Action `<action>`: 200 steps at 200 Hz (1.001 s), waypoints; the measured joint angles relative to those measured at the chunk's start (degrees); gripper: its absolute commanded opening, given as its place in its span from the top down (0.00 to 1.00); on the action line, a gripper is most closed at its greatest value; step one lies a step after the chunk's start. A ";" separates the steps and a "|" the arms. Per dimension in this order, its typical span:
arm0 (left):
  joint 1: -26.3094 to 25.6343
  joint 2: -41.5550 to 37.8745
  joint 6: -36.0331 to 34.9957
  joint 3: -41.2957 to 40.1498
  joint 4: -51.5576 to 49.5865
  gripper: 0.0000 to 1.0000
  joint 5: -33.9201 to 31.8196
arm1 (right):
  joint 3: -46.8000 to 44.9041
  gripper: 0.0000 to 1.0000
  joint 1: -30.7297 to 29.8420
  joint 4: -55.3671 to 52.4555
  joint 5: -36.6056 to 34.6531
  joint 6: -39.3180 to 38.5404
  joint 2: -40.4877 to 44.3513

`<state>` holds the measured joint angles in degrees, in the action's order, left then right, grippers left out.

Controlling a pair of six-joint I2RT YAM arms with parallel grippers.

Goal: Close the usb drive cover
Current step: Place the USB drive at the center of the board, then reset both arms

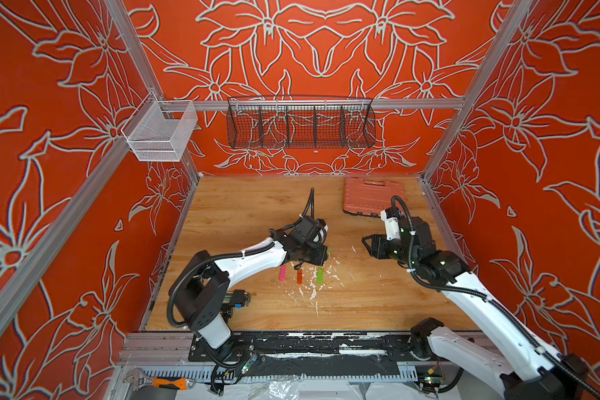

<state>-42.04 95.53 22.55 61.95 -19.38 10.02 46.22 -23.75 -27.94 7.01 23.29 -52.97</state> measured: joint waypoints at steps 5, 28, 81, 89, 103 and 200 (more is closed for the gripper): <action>-0.20 1.01 0.35 -0.50 -0.96 0.96 -1.03 | -0.63 0.41 -0.07 -0.20 -0.52 0.09 0.02; -1.07 5.40 1.14 -0.61 -4.46 0.79 -5.86 | -2.36 0.41 -0.09 -0.31 -2.32 0.24 0.07; -2.56 7.06 0.94 0.87 -5.60 0.18 -11.87 | -3.72 0.38 -0.24 0.02 -6.29 -0.33 -0.17; -2.56 6.84 1.31 0.85 -5.73 0.01 -12.92 | -3.72 0.38 -0.24 0.17 -7.10 -0.57 -0.20; -2.56 5.51 0.92 0.76 -6.27 0.03 -15.43 | -3.72 0.36 -0.22 0.92 -8.55 -1.25 -0.57; 24.24 -35.04 -14.49 -35.45 21.20 0.03 -48.09 | -18.49 0.34 9.31 32.50 -29.64 -15.74 -9.84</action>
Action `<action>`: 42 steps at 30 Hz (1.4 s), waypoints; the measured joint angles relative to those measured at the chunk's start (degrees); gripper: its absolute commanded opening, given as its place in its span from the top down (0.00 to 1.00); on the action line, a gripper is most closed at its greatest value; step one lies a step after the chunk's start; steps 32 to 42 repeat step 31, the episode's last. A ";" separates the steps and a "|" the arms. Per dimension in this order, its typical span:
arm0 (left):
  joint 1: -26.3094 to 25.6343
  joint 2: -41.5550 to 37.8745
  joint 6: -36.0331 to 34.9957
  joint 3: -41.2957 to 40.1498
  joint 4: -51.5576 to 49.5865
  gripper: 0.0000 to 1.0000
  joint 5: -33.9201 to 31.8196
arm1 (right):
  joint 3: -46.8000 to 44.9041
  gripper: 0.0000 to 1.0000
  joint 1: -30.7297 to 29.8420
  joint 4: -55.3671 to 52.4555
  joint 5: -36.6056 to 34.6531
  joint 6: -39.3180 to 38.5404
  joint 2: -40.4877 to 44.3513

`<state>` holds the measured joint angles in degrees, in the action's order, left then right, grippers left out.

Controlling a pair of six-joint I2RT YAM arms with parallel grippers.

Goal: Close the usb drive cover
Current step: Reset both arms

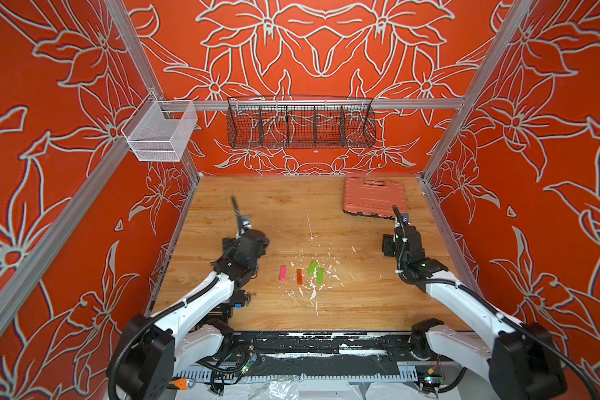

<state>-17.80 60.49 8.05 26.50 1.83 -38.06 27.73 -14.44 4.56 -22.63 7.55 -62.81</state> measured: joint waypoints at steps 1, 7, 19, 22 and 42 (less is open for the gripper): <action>2.56 -0.57 -1.49 -3.89 3.65 0.03 1.07 | -2.21 0.34 0.87 4.11 -0.26 -1.14 -1.64; 9.77 2.36 -5.95 -12.39 19.04 0.03 12.74 | -11.04 0.34 3.65 28.55 0.90 -7.37 -12.61; 16.76 16.11 -5.03 -4.52 26.56 0.03 24.68 | -12.83 0.02 6.64 46.49 5.22 -8.90 -19.08; 16.81 16.20 -5.14 -4.20 26.47 0.03 26.67 | -12.48 0.03 7.37 46.84 5.66 -8.85 -19.15; 17.86 16.35 -5.27 -3.63 26.05 0.03 29.94 | -12.35 0.03 7.50 45.40 6.29 -8.79 -18.97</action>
